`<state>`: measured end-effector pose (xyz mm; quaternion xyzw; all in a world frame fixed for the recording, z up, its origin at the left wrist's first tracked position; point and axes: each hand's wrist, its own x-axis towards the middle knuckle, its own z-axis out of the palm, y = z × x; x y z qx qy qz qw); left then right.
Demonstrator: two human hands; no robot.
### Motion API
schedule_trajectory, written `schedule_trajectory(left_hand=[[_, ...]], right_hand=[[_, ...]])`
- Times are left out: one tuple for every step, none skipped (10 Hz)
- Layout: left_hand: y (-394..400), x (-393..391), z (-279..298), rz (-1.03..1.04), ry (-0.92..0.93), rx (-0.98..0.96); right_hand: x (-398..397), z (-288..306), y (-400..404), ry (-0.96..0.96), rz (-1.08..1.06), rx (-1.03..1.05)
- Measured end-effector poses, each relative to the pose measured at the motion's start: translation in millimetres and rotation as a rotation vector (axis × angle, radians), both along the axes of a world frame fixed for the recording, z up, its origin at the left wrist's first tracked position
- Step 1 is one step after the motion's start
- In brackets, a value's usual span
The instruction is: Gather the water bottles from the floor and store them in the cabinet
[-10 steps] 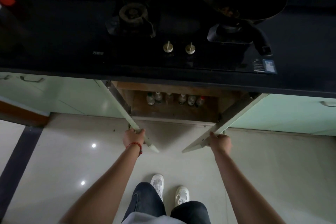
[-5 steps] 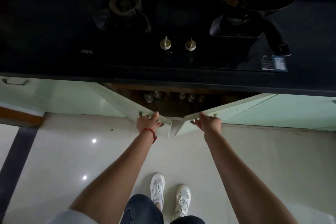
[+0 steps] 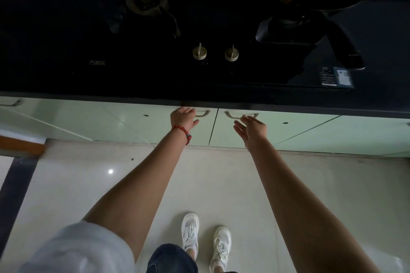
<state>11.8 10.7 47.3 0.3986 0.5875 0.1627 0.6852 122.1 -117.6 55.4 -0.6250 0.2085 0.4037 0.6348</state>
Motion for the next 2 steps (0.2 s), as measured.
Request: schedule_trajectory(left_hand=[[2, -5, -2, -0.024, 0.001, 0.009], [-10, -20, -2, -0.071, 0.031, 0.011]], right_hand=[[-2, -9, -7, 0.011, -0.027, -0.008], [-6, -13, -19, 0.022, -0.038, -0.062]])
